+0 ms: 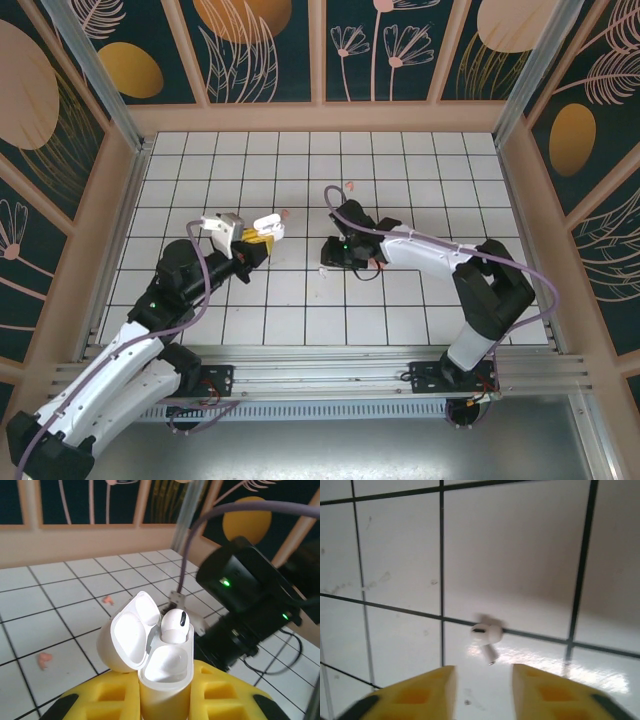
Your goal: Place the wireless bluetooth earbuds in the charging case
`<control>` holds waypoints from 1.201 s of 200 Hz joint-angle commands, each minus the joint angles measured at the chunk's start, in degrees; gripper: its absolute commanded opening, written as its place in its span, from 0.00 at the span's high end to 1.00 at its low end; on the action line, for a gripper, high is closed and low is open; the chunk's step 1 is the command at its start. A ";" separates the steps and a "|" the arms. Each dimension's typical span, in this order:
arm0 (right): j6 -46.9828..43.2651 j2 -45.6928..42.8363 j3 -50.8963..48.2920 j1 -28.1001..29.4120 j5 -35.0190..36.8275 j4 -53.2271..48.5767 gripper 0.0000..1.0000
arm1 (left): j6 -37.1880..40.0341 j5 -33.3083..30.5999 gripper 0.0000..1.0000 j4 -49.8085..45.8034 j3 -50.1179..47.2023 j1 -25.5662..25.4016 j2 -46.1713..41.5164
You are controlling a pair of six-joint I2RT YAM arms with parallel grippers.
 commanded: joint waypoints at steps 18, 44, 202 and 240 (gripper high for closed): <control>-4.83 5.94 5.21 0.39 -0.44 -6.15 0.43 | 1.44 8.63 1.00 7.66 -1.94 -0.04 0.01; -6.31 10.15 8.38 0.85 -0.03 -7.96 0.43 | 1.88 9.18 1.00 7.33 -2.30 -0.07 -0.35; -9.59 17.45 15.39 3.36 1.50 -12.09 0.58 | 3.20 7.77 1.00 4.29 -2.24 -0.06 -0.08; -9.92 18.56 16.34 3.48 1.59 -12.48 0.59 | 3.25 7.55 1.00 4.23 -2.10 -0.07 0.01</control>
